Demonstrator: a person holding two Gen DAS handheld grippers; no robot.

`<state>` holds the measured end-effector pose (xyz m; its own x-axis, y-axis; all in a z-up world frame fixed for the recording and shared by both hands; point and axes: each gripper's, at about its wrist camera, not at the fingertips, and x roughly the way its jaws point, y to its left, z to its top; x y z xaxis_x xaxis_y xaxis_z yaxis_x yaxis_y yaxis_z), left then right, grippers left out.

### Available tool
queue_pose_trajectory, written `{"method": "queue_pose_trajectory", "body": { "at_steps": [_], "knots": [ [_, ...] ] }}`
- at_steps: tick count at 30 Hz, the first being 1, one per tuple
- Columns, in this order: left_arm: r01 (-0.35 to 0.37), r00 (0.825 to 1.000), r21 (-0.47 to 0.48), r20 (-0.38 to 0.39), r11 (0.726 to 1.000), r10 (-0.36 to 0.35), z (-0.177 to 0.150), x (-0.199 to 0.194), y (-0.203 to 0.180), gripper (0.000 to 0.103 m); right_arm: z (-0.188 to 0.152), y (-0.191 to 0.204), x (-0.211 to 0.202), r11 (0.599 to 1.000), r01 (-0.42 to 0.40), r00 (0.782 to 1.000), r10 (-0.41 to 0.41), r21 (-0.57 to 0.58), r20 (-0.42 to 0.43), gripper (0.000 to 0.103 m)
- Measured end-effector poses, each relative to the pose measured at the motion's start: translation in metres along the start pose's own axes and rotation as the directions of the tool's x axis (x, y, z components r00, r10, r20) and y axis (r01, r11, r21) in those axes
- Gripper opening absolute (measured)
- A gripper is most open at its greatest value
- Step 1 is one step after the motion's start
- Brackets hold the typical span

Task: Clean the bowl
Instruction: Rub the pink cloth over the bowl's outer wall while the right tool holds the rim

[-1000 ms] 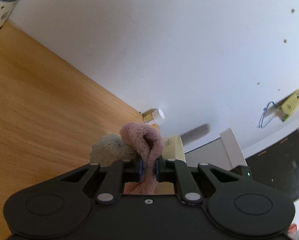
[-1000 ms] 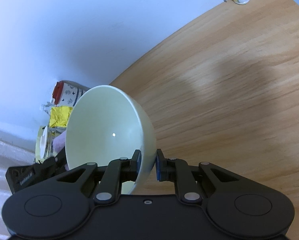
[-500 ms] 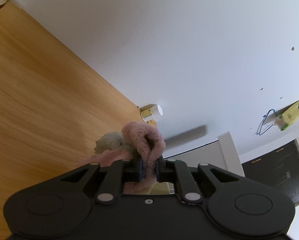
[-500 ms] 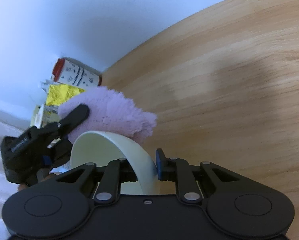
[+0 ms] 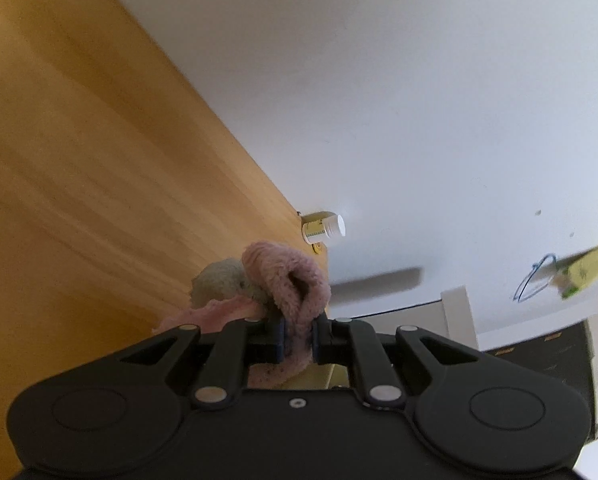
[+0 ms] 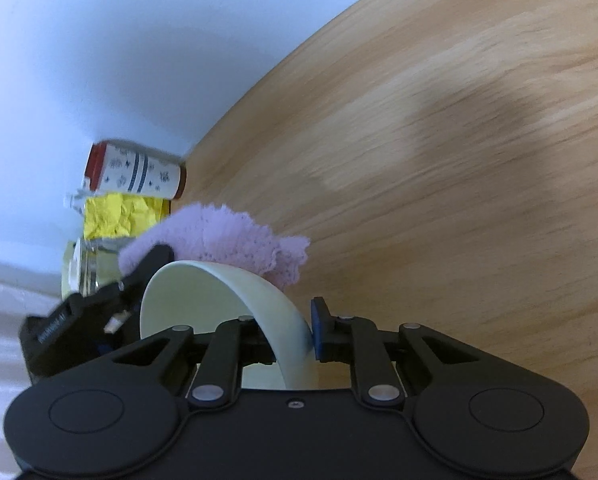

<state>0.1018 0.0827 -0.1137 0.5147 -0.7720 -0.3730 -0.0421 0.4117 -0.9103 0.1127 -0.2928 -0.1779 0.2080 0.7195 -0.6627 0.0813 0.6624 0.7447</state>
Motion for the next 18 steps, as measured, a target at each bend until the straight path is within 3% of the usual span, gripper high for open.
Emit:
{"method": "queue_pose_trajectory", "body": {
  "at_steps": [6,18],
  "knots": [
    [0.062,0.998,-0.074,0.021,0.995,-0.06,-0.001,-0.009,0.003,0.01,0.003,0.007,0.001,0.998,0.031,0.999,-0.031,-0.059,0.008,0.018],
    [0.08,0.996,-0.098,0.049,0.992,-0.075,0.001,-0.007,-0.001,0.01,0.004,0.015,0.014,0.992,0.038,0.999,-0.039,-0.117,-0.008,0.019]
  ]
}}
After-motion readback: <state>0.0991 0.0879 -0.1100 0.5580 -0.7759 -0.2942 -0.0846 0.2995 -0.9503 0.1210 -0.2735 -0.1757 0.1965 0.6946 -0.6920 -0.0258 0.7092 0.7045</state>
